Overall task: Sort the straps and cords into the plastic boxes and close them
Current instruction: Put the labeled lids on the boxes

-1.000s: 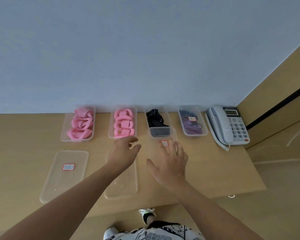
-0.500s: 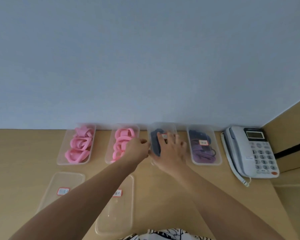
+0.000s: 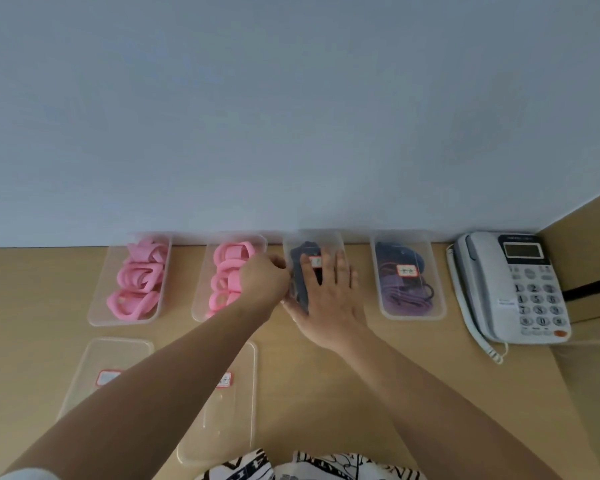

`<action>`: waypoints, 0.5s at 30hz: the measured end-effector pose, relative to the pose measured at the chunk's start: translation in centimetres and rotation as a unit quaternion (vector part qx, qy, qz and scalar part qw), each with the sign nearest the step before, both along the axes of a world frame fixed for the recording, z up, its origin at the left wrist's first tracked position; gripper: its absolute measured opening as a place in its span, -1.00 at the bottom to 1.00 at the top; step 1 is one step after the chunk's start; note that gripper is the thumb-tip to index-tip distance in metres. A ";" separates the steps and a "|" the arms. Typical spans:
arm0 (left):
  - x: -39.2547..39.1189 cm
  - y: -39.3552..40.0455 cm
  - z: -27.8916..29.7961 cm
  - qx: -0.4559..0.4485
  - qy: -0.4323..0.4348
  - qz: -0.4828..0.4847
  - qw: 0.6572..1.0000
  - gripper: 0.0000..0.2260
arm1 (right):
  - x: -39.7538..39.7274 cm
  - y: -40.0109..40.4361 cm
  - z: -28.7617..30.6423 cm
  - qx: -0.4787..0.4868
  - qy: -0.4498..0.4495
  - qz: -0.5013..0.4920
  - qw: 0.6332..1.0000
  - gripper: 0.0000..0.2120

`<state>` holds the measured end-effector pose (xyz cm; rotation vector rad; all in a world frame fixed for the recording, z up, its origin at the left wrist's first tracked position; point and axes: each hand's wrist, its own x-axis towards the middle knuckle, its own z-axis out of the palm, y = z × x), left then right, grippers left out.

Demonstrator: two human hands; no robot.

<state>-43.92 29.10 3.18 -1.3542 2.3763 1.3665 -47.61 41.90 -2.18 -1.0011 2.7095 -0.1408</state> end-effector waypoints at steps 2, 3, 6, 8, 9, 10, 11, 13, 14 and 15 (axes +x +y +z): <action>-0.1 -0.1 0.0 -0.021 -0.008 -0.017 1.000 -0.78 | -0.3 0.0 0.6 0.011 0.010 0.005 1.000 -0.08; -0.2 -0.2 0.0 -0.036 -0.012 -0.028 0.999 -0.82 | -0.4 -0.1 1.0 0.016 0.024 0.010 1.000 -0.07; -0.3 -0.4 -0.2 -0.069 -0.017 -0.067 0.995 -0.86 | -0.8 -0.3 1.4 0.004 0.049 0.018 0.999 -0.13; -0.5 -0.5 -0.3 -0.087 -0.022 -0.094 0.992 -0.83 | -0.9 -0.3 1.1 -0.010 0.027 0.020 0.999 -0.13; -0.6 -0.5 -0.3 -0.094 -0.021 -0.105 0.990 -0.79 | -1.0 -0.3 0.9 -0.009 0.019 0.022 1.000 -0.11; -0.7 -0.6 -0.3 -0.100 -0.013 -0.113 0.988 -0.73 | -1.1 -0.3 0.7 -0.005 0.017 0.026 1.000 -0.10; -0.8 -0.8 -0.2 -0.104 0.000 -0.123 0.987 -0.63 | -1.2 -0.3 0.6 0.000 0.018 0.031 0.999 -0.09; -1.0 -1.2 -0.1 -0.116 0.015 -0.173 0.978 -0.41 | -1.2 -0.3 0.5 0.003 0.020 0.034 0.999 -0.11; -1.1 -1.4 -0.1 -0.125 0.017 -0.203 0.971 -0.36 | -1.3 -0.3 0.5 0.003 0.020 0.034 0.999 -0.11; -1.1 -1.6 -0.1 -0.135 0.017 -0.231 0.964 -0.34 | -1.2 -0.3 0.5 0.003 0.020 0.033 0.999 -0.12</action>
